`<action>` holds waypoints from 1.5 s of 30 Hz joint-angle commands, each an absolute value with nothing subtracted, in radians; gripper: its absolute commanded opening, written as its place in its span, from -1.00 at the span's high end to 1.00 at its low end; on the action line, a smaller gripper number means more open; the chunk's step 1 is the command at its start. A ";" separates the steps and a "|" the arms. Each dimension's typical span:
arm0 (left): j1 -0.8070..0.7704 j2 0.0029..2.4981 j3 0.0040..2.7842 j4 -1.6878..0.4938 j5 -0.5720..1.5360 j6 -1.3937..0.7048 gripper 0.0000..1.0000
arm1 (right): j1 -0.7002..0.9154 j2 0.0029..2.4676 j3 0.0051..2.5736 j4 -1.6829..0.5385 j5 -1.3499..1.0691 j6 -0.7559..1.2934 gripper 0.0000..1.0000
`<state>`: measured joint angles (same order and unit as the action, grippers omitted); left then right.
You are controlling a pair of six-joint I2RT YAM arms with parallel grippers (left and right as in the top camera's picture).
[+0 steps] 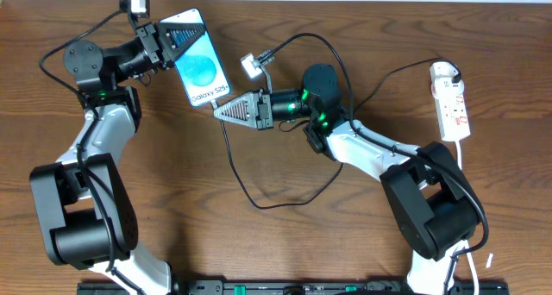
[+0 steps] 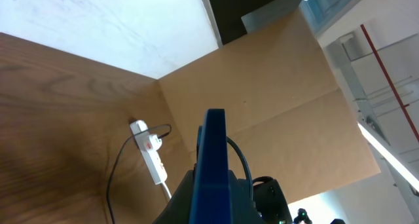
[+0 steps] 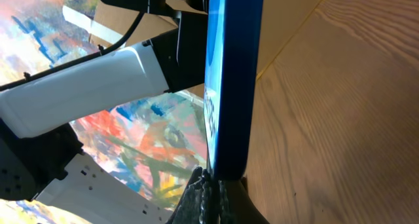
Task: Plug charger to phone and switch on socket
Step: 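Align and push the plug into the phone's bottom port with the right gripper, then open the right gripper and pull it away from the plugged phone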
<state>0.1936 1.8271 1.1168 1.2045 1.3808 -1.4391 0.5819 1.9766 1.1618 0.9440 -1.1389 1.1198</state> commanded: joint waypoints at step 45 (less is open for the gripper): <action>0.239 1.809 1.128 1.212 1.485 -1.426 0.86 | 0.503 1.975 1.172 0.868 -1.173 0.994 -0.99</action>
<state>0.2218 1.8271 1.1168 1.2041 1.4765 -1.4349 0.5243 1.9816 1.1622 0.8875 -1.1416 1.0573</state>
